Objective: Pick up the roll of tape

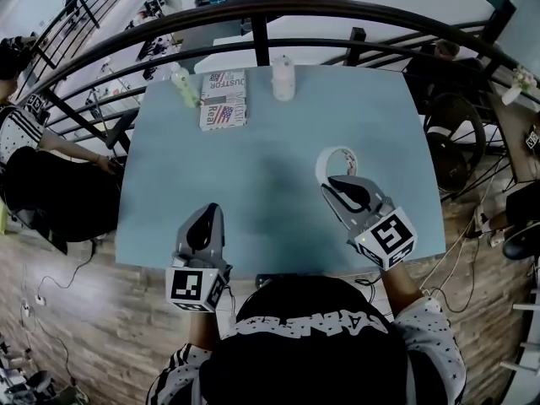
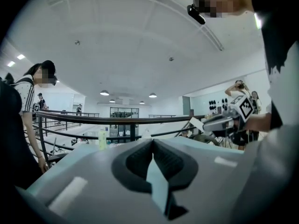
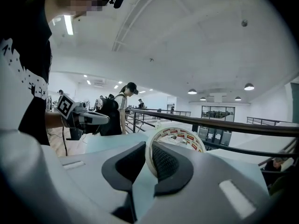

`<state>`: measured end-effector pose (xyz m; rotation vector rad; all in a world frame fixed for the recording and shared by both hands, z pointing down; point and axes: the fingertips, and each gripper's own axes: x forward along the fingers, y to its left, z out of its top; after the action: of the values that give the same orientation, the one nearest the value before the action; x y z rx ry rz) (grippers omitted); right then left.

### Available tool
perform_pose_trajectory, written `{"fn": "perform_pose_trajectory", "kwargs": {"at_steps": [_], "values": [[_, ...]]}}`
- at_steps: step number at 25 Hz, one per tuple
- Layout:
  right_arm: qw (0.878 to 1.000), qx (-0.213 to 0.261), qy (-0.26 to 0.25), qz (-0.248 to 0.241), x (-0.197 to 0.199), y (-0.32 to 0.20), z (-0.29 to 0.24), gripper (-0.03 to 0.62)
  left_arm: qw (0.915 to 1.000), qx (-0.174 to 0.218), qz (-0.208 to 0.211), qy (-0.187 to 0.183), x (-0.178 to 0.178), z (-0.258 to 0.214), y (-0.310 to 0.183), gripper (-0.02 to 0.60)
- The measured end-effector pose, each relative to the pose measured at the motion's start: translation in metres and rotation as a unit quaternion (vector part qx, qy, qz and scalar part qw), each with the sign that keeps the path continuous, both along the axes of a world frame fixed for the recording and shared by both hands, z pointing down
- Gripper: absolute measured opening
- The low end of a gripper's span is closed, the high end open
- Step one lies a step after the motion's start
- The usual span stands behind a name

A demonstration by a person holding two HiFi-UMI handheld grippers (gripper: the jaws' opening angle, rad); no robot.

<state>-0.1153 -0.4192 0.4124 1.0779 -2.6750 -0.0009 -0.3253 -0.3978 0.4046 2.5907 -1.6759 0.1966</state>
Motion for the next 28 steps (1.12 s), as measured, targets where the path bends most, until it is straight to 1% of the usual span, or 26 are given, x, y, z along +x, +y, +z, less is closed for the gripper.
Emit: {"fn": "perform_pose_trajectory", "kwargs": {"at_steps": [5, 9, 13, 19, 28], "values": [[1.0, 0.015, -0.008, 0.02, 0.01, 0.01, -0.018, 0.049, 0.9998, 0.002, 0.018, 0.006, 0.01, 0.0, -0.001, 0.0], [0.999, 0.016, -0.016, 0.028, 0.015, 0.011, -0.019, 0.051, 0.9997, 0.001, 0.024, 0.005, 0.013, 0.002, -0.002, 0.0], [0.999, 0.015, -0.021, 0.031, 0.015, 0.011, -0.02, 0.05, 0.9997, 0.0, 0.025, 0.001, 0.013, 0.003, -0.003, 0.0], [0.999, 0.036, -0.01, 0.029, 0.015, 0.013, -0.021, 0.049, 0.9997, -0.001, 0.023, -0.001, 0.013, 0.004, -0.002, 0.0], [0.999, 0.025, -0.022, 0.026, 0.016, 0.012, -0.02, 0.049, 0.9998, -0.006, 0.018, -0.004, 0.012, 0.003, -0.001, 0.0]]}}
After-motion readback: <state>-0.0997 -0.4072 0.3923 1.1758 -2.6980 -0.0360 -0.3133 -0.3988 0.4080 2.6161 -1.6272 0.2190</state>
